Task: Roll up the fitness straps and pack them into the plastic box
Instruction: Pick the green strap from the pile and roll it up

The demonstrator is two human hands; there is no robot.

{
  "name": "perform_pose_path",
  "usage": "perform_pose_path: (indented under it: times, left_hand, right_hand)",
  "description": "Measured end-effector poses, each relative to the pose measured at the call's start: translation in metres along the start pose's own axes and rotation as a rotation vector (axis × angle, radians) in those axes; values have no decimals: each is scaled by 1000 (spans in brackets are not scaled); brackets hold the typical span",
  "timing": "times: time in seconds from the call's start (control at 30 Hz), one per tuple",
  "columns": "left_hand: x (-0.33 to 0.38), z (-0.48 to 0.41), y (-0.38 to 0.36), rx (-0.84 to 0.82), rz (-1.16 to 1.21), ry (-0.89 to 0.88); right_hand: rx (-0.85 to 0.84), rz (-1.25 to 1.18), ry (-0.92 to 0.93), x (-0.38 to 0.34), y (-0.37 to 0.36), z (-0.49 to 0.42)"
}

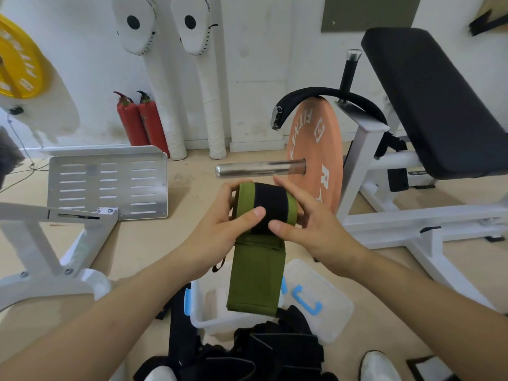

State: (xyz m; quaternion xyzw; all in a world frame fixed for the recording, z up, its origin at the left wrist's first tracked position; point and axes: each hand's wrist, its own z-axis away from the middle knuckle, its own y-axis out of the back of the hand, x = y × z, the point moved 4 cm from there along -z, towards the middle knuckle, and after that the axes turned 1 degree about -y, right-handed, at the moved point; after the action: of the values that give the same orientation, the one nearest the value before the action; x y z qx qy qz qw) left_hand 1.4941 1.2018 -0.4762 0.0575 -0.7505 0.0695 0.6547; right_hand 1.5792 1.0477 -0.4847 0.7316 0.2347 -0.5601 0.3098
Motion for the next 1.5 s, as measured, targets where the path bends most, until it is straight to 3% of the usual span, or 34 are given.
perform_pose_path:
  times: [0.13, 0.37, 0.6, 0.77, 0.9, 1.03, 1.23, 1.37, 1.5]
  left_hand:
    - [1, -1, 1, -37, -57, -99]
    - [4, 1, 0, -123, -220, -188]
    - [4, 3, -3, -42, -67, 114]
    - [-2, 2, -5, 32, 37, 218]
    - [-2, 2, -6, 33, 47, 152]
    - [-2, 2, -6, 3, 47, 92]
    - [-2, 7, -11, -102, 27, 35]
    - [-2, 5, -7, -84, -132, -35]
    - [-2, 7, -9, -74, -266, -153]
  right_hand:
    - [21, -312, -185, -3, 2, -2]
    - [-52, -346, -248, -2, 4, 0]
    - [4, -370, -130, -4, 9, -1]
    - [8, -83, 33, -7, 6, 5]
    - [-68, 137, 71, -7, -6, 11]
    - [-148, 18, -56, -6, -11, 14]
    - [-203, 32, -42, -6, -10, 17]
    - [-150, -29, -81, -5, -7, 13]
    - [-28, -289, -265, 0, -1, 7]
